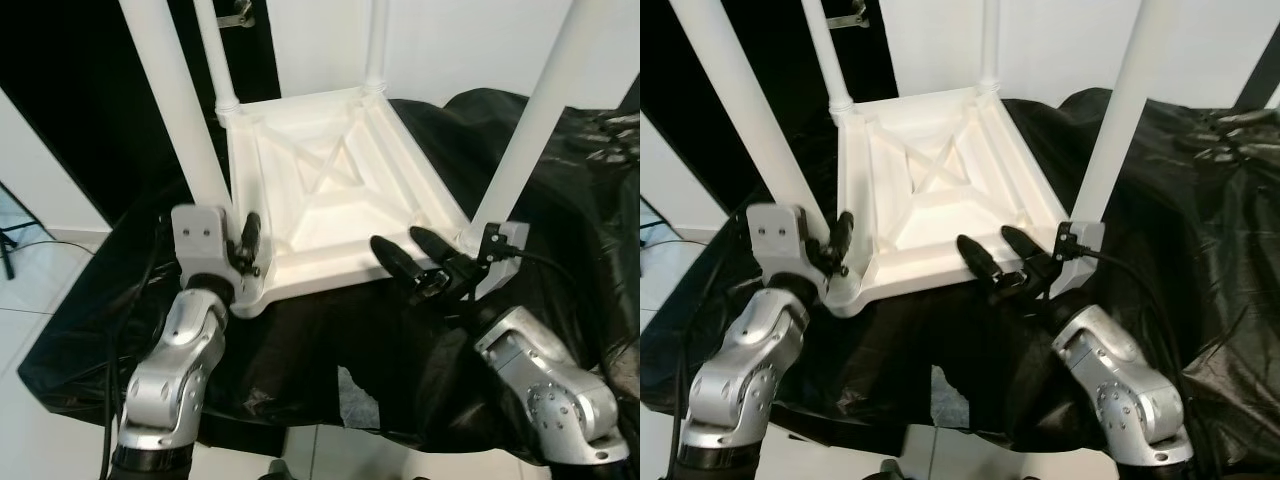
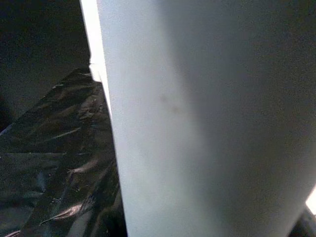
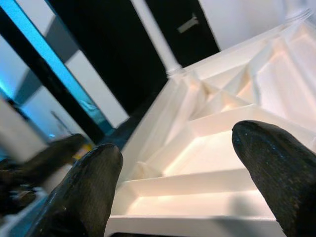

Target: Building children table

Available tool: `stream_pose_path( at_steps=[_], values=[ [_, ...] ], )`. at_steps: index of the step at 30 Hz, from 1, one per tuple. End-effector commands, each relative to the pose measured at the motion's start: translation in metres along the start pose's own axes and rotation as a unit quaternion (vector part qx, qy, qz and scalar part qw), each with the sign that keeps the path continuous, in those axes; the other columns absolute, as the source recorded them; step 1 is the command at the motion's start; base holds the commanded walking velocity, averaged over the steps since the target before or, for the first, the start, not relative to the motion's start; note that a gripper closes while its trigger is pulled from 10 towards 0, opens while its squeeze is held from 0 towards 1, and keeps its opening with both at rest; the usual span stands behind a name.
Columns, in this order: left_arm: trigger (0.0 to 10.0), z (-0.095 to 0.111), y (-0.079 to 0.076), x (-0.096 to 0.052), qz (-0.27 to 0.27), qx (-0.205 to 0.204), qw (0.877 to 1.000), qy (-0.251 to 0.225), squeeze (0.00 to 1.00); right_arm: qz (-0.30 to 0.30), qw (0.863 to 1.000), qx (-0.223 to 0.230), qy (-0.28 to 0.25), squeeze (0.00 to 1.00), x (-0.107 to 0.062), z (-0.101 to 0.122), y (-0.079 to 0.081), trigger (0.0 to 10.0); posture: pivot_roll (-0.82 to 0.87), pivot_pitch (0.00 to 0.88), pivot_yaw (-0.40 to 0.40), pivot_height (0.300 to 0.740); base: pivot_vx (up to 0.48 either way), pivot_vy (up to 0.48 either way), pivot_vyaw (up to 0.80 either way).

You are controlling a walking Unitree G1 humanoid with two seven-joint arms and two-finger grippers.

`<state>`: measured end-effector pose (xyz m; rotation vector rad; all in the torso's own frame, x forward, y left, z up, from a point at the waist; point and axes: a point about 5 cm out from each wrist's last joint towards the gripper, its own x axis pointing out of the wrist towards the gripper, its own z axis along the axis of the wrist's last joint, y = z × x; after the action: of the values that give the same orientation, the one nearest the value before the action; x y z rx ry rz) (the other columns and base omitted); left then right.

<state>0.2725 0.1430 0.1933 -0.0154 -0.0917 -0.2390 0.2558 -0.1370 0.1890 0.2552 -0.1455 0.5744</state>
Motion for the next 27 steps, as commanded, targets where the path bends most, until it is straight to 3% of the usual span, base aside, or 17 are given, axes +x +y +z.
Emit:
stream_pose_path(
  at_steps=[1, 3, 6, 7, 9, 10, 16, 17, 18, 19, 27],
  values=[
    [10.0, 0.006, -0.001, -0.001, -0.016, 0.012, 1.000, -0.022, 0.00, 0.003, 1.000, -0.014, 0.012, 0.00, 0.002, -0.005, 0.000, 10.0, 0.04, 0.030, -0.006, 0.740, 0.000, 0.000, 0.00],
    [10.0, 0.000, 0.000, -0.004, -0.020, 0.017, 1.000, -0.014, 0.00, -0.009, 0.998, -0.049, 0.029, 0.00, 0.003, -0.010, -0.007, 10.0, 0.03, 0.024, -0.021, 0.740, 0.000, 0.000, 0.00],
    [10.0, -0.007, 0.001, -0.007, -0.022, 0.020, 1.000, -0.006, 0.00, -0.008, 0.997, -0.064, 0.048, 0.00, 0.003, -0.014, -0.010, 10.0, 0.03, 0.016, -0.035, 0.740, 0.000, 0.000, 0.00],
    [10.0, -0.009, 0.002, -0.008, -0.020, 0.017, 1.000, -0.004, 0.21, -0.007, 0.996, -0.069, 0.056, 0.00, 0.004, -0.016, -0.011, 10.0, 0.03, 0.015, -0.041, 0.740, 0.000, 0.000, 0.00],
    [10.0, -0.009, 0.002, -0.009, -0.019, 0.015, 1.000, -0.004, 0.21, -0.005, 0.996, -0.073, 0.060, 0.00, 0.004, -0.017, -0.011, 10.0, 0.03, 0.015, -0.041, 0.740, 0.000, 0.000, 0.00],
    [10.0, -0.010, 0.002, -0.009, -0.022, 0.011, 1.000, -0.004, 1.00, -0.004, 0.995, -0.080, 0.066, 0.00, 0.004, -0.020, -0.011, 10.0, 0.03, 0.009, -0.046, 0.740, 0.000, 0.000, 0.00],
    [10.0, -0.013, 0.007, -0.013, -0.022, 0.025, 0.999, 0.001, 1.00, 0.005, 0.993, -0.093, 0.066, 0.00, 0.005, -0.024, -0.009, 10.0, 0.03, 0.000, -0.050, 0.740, 0.000, 0.000, 0.00],
    [10.0, -0.012, 0.008, -0.014, -0.033, 0.029, 0.999, 0.005, 0.25, 0.005, 0.993, -0.094, 0.066, 0.00, 0.005, -0.025, -0.009, 10.0, 0.04, 0.000, -0.049, 0.740, 0.000, 0.000, 0.00],
    [10.0, -0.012, 0.008, -0.015, -0.041, 0.031, 0.999, 0.007, 0.25, 0.005, 0.993, -0.096, 0.066, 0.00, 0.005, -0.026, -0.009, 10.0, 0.04, 0.000, -0.049, 0.740, 0.000, 0.000, 0.00],
    [10.0, -0.011, 0.010, -0.017, -0.058, 0.033, 0.998, 0.014, 0.00, 0.006, 0.993, -0.099, 0.067, 0.00, 0.005, -0.026, -0.009, 10.0, 0.04, 0.000, -0.046, 0.740, 0.000, 0.000, 0.00],
    [10.0, -0.006, 0.018, -0.033, -0.135, 0.046, 0.989, 0.047, 0.00, 0.003, 0.991, -0.110, 0.072, 0.00, 0.004, -0.030, -0.013, 10.0, 0.06, 0.000, -0.039, 0.740, 0.000, 0.000, 0.00]
  ],
)
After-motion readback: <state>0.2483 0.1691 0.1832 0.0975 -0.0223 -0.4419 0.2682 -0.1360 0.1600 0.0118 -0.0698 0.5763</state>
